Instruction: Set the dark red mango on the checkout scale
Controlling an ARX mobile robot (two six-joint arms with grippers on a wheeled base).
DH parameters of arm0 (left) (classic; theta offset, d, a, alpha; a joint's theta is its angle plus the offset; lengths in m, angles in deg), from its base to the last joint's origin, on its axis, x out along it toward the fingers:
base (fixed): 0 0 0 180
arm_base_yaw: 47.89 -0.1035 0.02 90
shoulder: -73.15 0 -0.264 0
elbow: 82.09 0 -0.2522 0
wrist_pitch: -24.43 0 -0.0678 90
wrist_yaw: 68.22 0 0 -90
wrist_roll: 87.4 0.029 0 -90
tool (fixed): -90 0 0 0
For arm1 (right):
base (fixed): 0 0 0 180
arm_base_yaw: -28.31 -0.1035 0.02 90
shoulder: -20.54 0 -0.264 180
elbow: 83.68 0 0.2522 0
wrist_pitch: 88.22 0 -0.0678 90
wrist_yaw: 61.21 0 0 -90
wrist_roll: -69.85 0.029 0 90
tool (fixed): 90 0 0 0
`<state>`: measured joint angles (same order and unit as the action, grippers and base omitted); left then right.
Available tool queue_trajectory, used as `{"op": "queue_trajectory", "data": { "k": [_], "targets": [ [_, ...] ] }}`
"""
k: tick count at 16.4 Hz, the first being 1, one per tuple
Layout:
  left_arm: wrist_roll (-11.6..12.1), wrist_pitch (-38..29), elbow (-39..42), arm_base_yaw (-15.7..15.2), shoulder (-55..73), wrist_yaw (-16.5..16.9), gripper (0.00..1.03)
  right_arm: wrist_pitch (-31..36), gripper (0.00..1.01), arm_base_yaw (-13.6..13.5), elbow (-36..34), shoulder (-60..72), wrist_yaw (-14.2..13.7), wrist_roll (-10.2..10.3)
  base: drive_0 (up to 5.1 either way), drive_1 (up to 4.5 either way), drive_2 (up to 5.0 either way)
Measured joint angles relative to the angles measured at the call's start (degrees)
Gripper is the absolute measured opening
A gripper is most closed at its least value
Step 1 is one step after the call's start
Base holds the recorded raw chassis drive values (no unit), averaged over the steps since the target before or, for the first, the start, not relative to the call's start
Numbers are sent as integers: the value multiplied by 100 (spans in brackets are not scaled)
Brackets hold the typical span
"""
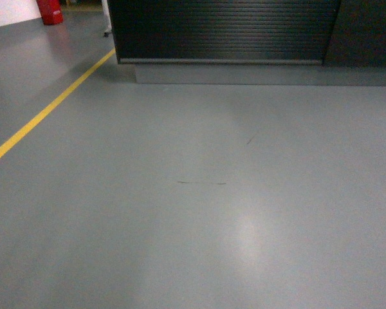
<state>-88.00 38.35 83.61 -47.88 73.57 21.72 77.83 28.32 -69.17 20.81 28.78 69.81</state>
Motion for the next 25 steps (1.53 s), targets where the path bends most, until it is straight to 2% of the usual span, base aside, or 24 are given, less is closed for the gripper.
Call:
{"op": "queue_trajectory", "data": {
  "k": [25],
  "targets": [
    [0,-2,0,0,0,0,98,2,98,0,0,0,0,0,0,13,-13]
  ]
}}
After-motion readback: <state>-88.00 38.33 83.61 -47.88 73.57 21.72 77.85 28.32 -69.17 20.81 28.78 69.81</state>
